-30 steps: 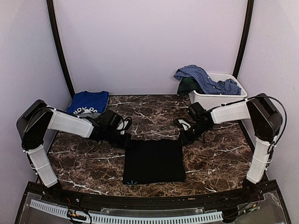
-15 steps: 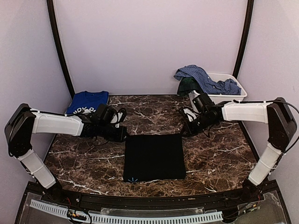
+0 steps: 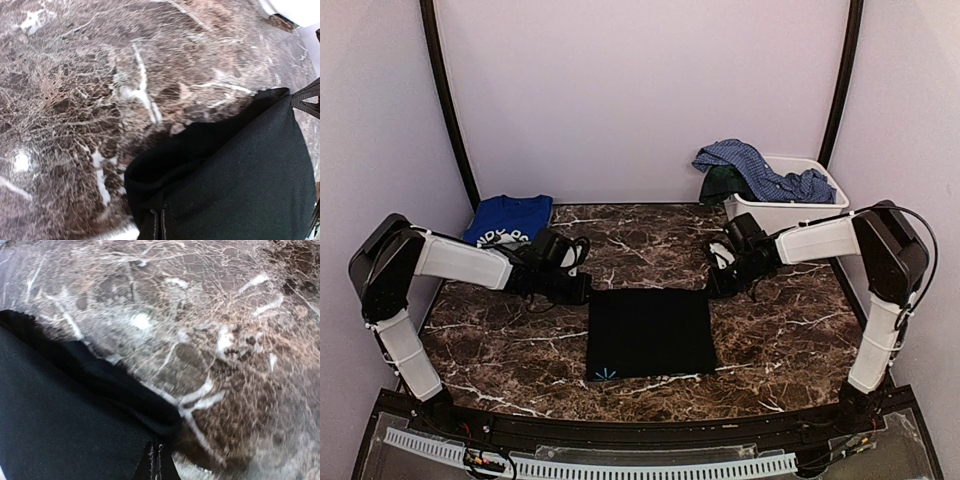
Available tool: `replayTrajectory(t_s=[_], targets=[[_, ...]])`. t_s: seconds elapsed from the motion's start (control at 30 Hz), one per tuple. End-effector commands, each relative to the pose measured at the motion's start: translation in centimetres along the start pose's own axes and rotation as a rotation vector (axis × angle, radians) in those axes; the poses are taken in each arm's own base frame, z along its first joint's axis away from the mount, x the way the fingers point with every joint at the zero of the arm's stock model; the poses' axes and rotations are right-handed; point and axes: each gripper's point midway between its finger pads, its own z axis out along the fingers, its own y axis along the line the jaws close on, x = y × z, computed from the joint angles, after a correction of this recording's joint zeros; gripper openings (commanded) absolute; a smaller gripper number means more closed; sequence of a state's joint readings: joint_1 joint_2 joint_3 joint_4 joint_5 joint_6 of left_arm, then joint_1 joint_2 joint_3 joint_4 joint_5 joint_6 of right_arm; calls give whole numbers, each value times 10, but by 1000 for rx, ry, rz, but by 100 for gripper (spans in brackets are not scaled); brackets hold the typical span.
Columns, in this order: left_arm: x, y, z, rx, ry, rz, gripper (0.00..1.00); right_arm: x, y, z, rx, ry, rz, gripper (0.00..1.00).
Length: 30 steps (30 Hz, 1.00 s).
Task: Fold and stack the mixed laundry pile
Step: Adjust the square-folded T-shirt at the center of the board, then smooth out the square-folded T-shirt at the center of the board.
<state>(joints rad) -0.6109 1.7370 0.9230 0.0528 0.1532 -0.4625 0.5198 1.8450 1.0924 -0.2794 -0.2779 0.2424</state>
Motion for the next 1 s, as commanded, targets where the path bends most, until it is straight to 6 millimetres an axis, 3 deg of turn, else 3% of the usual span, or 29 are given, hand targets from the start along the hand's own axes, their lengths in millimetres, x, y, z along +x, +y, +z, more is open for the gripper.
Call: replayTrajectory(t_s=[0.0, 0.1, 0.17, 0.23, 0.33, 0.37, 0.4, 0.5, 0.57, 0.67, 0.8, 0.87, 0.97], targets=[[-15, 36, 16, -103, -40, -36, 0, -27, -29, 12, 114, -69, 25, 0], [-16, 44, 26, -105, -31, -47, 0, -32, -36, 20, 146, -64, 21, 0], [-25, 40, 27, -95, -41, -28, 1, -40, -33, 15, 142, -80, 16, 0], [-35, 36, 21, -101, -52, -10, 13, -50, -21, 1, 105, -105, 4, 0], [-40, 33, 1, -117, -39, -8, 38, -60, 5, -32, 31, -119, -10, 34], [-39, 25, -14, -88, -40, -12, 43, -57, 12, -44, 6, -117, -7, 42], [-36, 21, -21, -67, -37, -26, 59, -55, 22, -65, -21, -138, -7, 48], [-6, 8, -58, 27, -34, -63, 69, -26, 41, -95, -115, -135, 29, 57], [19, 3, -75, 81, -19, -89, 68, 4, 54, -103, -200, -105, 73, 57], [59, -13, -86, 159, 40, -103, 63, 47, 68, -108, -272, -69, 108, 56], [118, -30, -89, 198, 159, -82, 60, 93, 81, -103, -316, -10, 140, 55], [137, -35, -88, 229, 190, -103, 58, 112, 89, -95, -347, 18, 155, 54], [149, -48, -87, 286, 189, -104, 57, 142, 93, -76, -343, 84, 174, 53]])
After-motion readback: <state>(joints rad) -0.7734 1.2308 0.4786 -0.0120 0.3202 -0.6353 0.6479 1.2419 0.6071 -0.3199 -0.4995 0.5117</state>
